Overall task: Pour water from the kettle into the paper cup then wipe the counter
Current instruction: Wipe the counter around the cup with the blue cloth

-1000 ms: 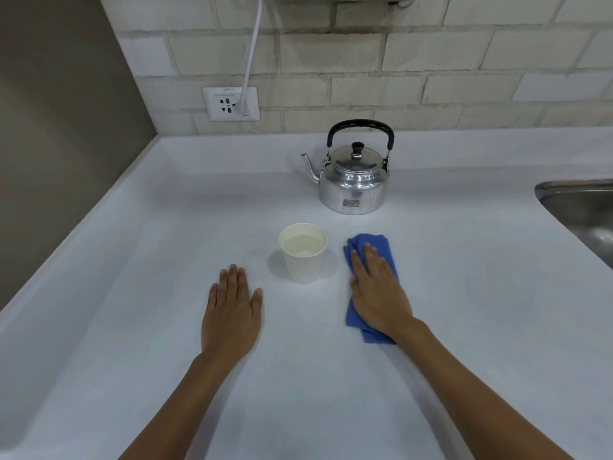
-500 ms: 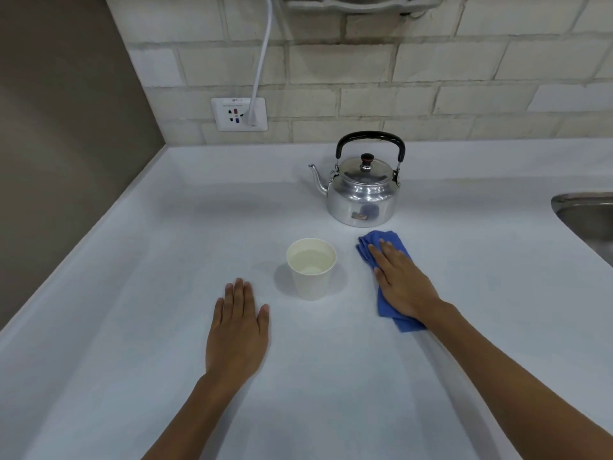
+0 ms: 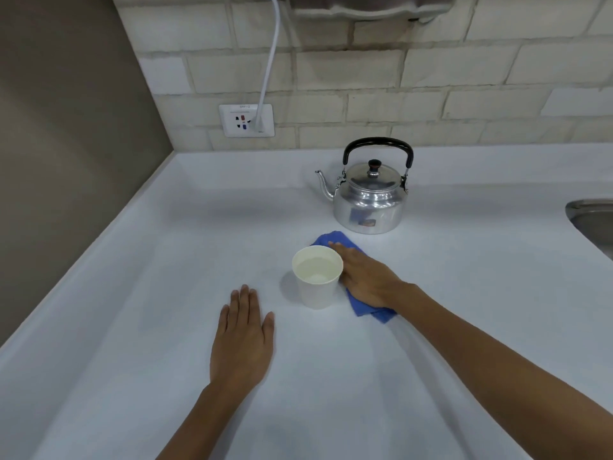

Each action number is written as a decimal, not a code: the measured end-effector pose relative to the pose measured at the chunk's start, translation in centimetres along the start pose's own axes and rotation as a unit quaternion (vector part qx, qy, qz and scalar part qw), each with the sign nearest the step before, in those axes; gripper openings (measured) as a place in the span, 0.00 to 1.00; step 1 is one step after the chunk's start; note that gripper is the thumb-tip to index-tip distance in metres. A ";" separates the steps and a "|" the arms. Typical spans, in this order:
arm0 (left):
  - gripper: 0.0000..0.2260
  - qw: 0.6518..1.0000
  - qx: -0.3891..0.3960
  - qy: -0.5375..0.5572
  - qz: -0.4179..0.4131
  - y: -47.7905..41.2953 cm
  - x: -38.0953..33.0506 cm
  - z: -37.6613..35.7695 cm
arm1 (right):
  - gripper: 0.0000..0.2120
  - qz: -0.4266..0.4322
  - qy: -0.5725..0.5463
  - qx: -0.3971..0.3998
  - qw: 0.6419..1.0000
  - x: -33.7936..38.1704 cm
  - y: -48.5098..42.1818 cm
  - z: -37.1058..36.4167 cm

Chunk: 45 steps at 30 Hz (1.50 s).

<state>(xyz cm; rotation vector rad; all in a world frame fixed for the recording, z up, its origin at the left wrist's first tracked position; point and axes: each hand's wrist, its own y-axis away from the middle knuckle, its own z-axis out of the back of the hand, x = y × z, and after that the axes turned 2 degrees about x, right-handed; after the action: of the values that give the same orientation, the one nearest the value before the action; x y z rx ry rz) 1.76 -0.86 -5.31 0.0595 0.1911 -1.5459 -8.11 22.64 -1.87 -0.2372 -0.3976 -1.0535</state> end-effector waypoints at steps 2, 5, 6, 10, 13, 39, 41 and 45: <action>0.44 1.000 -0.007 0.009 -0.008 -0.1 0.2 0.0 | 0.19 0.046 -0.018 0.001 0.999 0.3 0.8 -0.5; 0.48 1.000 -0.003 0.018 -0.014 0.0 0.5 -0.1 | 0.20 0.098 0.038 0.006 0.994 -1.7 3.3 -0.5; 0.47 1.000 -0.001 0.019 -0.014 0.1 0.5 -0.1 | 0.21 0.094 0.046 0.000 0.994 -2.9 4.1 0.0; 0.39 1.000 0.004 0.013 -0.005 0.1 0.3 -0.1 | 0.22 -0.039 0.035 -0.046 0.998 -7.8 5.7 2.9; 0.37 1.000 0.007 0.000 -0.001 0.1 0.0 0.0 | 0.22 -0.135 0.049 -0.064 0.988 -7.7 4.7 3.1; 0.26 0.999 0.030 0.023 -0.007 0.1 0.1 0.3 | 0.24 -0.148 0.049 -0.118 0.981 8.6 13.1 -6.4; 0.26 0.999 0.036 0.029 -0.008 0.0 0.1 0.5 | 0.24 -0.148 0.017 -0.108 0.983 9.5 13.3 -6.7; 0.26 0.995 0.084 0.059 -0.019 0.2 0.1 1.6 | 0.24 -0.154 -0.130 -0.124 0.972 8.0 13.2 -4.0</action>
<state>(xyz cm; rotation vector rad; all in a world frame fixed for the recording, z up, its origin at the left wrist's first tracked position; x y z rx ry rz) 2.11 -1.24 -3.78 0.2814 0.1561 -1.5954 7.81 21.11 -2.09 -0.5535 -0.5519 -1.3859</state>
